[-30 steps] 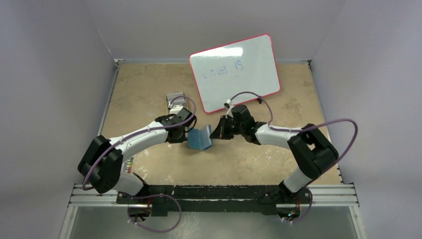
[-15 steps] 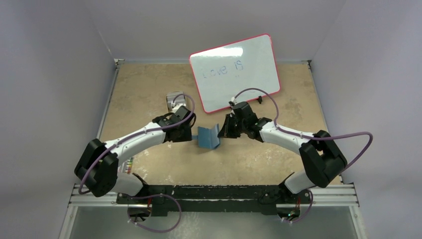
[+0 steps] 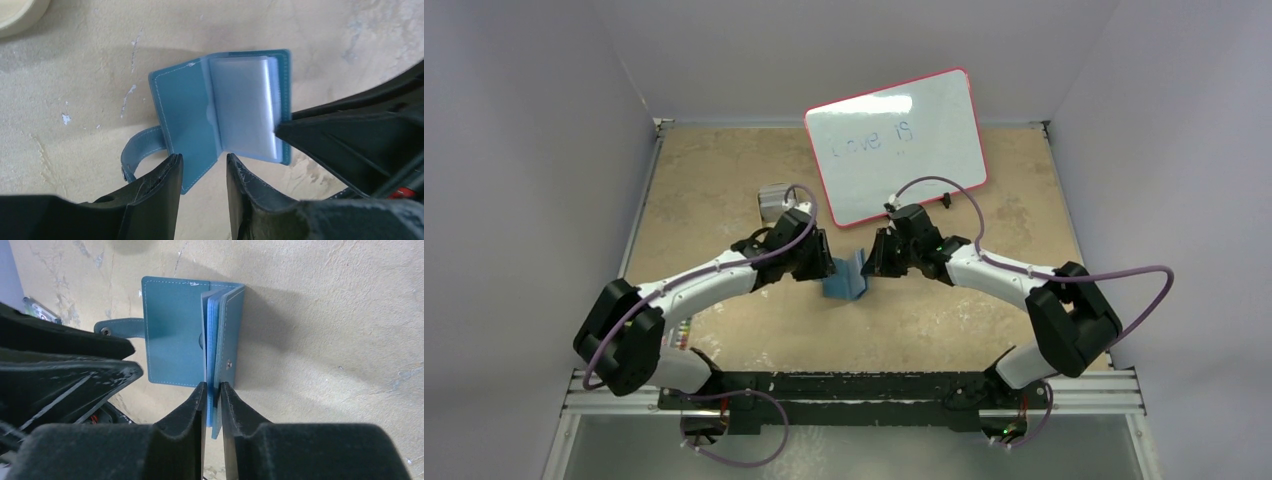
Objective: Put the credit cards into the card holder
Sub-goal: Open the card holder at the center of the board.
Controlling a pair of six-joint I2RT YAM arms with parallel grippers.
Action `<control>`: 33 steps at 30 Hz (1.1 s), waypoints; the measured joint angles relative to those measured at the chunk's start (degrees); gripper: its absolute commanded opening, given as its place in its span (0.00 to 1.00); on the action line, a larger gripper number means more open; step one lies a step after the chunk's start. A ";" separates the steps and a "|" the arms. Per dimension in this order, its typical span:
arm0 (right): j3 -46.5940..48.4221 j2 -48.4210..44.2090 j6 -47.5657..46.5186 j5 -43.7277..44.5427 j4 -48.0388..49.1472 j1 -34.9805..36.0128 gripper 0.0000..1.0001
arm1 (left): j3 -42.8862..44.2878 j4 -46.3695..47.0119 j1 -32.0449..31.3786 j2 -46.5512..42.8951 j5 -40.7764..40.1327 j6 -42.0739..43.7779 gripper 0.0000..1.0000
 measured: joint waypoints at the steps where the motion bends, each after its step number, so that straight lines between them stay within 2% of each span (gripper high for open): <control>1: 0.00 0.00 -0.07 -0.04 0.04 0.00 0.20 | -0.33 0.31 0.00 0.81 -0.09 -0.02 0.36; 11: -1.09 0.11 -0.74 0.83 0.52 -0.04 0.28 | -2.67 0.72 0.00 8.00 -2.38 0.92 0.33; 22: -3.48 1.05 -1.79 2.36 1.62 -0.11 0.30 | -4.13 1.16 0.00 8.37 -4.42 0.90 0.31; 27: -3.48 1.18 -2.78 2.40 1.86 -0.11 0.30 | -4.02 -0.04 0.00 6.71 -5.03 0.59 0.34; 33: -3.48 1.18 -3.82 2.05 2.14 -0.11 0.34 | -1.99 -2.10 0.00 -0.79 -4.90 -1.22 0.38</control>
